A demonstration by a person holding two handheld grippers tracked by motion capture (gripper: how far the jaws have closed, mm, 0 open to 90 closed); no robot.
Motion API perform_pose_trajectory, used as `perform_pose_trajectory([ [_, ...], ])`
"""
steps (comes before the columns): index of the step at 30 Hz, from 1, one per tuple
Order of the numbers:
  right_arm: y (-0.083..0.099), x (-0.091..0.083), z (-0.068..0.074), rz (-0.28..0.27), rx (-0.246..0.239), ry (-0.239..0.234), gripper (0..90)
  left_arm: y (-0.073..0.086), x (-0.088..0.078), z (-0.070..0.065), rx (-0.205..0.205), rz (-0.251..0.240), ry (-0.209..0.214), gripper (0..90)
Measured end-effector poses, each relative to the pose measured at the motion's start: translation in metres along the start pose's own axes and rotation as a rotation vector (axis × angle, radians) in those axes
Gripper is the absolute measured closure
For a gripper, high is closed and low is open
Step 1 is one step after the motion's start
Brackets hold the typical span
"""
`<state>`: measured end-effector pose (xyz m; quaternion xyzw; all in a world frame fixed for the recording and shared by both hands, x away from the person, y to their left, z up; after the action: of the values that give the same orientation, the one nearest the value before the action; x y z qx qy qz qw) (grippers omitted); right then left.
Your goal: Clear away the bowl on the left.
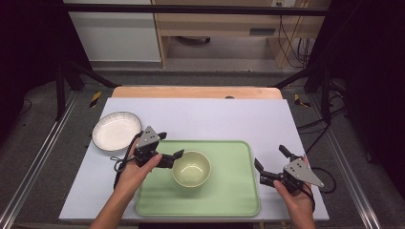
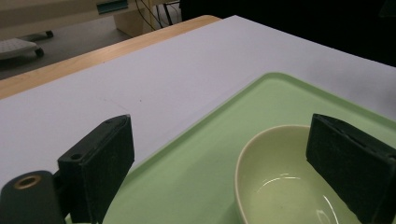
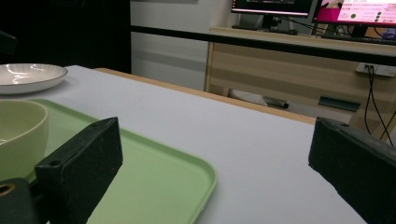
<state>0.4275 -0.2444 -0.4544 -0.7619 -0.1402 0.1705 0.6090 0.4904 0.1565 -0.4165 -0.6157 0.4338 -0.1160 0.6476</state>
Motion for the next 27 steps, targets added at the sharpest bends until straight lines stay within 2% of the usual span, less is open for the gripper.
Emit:
perform_pose_trajectory([
  [5, -0.001, 0.000, 0.000, 0.001, -0.001, 0.000, 3.3, 0.000, -0.005, 0.002, 0.033, -0.020, -0.024, 7.2],
  [8, -0.001, 0.000, 0.000, 0.001, -0.001, 0.000, 3.3, 0.000, -0.008, 0.003, 0.037, -0.036, -0.027, 6.4],
  [17, 0.000, -0.001, -0.001, -0.001, 0.001, 0.004, 3.3, -0.001, -0.026, 0.012, 0.022, -0.097, -0.029, 4.6],
  [22, 0.000, -0.001, -0.001, 0.000, 0.000, 0.005, 3.3, -0.004, -0.045, 0.024, 0.016, -0.171, -0.052, 4.6],
  [27, 0.000, -0.001, -0.002, 0.004, 0.001, 0.007, 3.3, -0.004, -0.055, 0.029, 0.021, -0.202, -0.059, 4.0],
])
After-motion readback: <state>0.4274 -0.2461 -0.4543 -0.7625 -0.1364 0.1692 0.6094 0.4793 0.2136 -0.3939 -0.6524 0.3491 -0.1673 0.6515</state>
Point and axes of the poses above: each handheld gripper's, and its own axes: x roughly forward along the jaws, y roughly out of its underside, z roughly to its left, the point moved 2 cm from there along x, roughly forward along the jaws, and after that the axes turned 7 degrees about -x, right-handed, at the moved point
